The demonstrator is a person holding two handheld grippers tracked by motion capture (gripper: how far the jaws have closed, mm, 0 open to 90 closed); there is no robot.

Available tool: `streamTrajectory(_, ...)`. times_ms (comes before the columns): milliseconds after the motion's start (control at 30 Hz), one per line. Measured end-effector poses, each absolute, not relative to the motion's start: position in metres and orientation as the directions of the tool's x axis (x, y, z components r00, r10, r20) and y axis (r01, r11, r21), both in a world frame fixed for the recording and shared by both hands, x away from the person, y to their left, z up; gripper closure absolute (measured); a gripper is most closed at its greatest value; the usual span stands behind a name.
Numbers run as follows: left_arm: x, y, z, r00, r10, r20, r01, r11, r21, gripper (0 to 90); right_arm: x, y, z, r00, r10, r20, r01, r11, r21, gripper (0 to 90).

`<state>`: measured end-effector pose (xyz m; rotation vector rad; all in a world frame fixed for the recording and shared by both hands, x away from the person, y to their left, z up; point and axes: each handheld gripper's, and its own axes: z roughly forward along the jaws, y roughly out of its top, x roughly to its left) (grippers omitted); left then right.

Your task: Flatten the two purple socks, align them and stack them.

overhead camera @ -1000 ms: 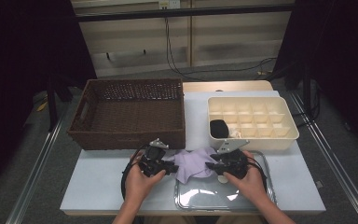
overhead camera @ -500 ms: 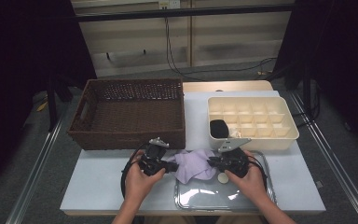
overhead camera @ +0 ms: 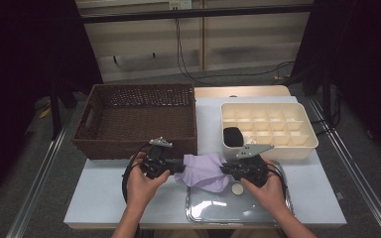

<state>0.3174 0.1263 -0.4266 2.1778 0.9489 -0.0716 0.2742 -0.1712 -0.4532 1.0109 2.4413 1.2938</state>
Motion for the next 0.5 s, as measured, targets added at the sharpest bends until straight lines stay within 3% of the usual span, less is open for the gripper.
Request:
streamTrajectory(133,0.324,0.126,-0.432,0.718,0.63,-0.296,0.652,-0.459,0.603,87.4,0.274,-0.169,-0.456,-0.752,0.645,0.134,0.477,0.393,0.786,82.7)
streamTrajectory(233,0.33,0.129,-0.44,0.703,0.648,-0.291,0.667,-0.46,0.587,87.1,0.272,-0.166,-0.46,-0.751,0.653,0.099,0.476,0.431,0.766,69.4)
streamTrajectory(267,0.33,0.129,-0.44,0.703,0.648,-0.291,0.667,-0.46,0.587,86.9,0.272,-0.166,-0.46,-0.751,0.653,0.099,0.476,0.431,0.766,69.4)
streamTrajectory(300,0.331,0.131,-0.444,0.691,0.662,-0.289,0.676,-0.451,0.583,86.9,0.272,-0.167,-0.461,-0.745,0.661,0.095,0.481,0.433,0.762,61.8)
streamTrajectory(333,0.331,0.131,-0.444,0.691,0.662,-0.289,0.676,-0.451,0.583,86.7,0.272,-0.167,-0.461,-0.745,0.661,0.095,0.481,0.433,0.762,61.8)
streamTrajectory(400,0.333,0.133,-0.447,0.686,0.663,-0.299,0.683,-0.445,0.579,86.1,0.271,-0.168,-0.461,-0.743,0.664,0.085,0.48,0.44,0.759,53.7)
streamTrajectory(500,0.333,0.133,-0.448,0.688,0.661,-0.3,0.682,-0.445,0.581,84.9,0.27,-0.169,-0.465,-0.748,0.659,0.075,0.486,0.469,0.738,52.6)
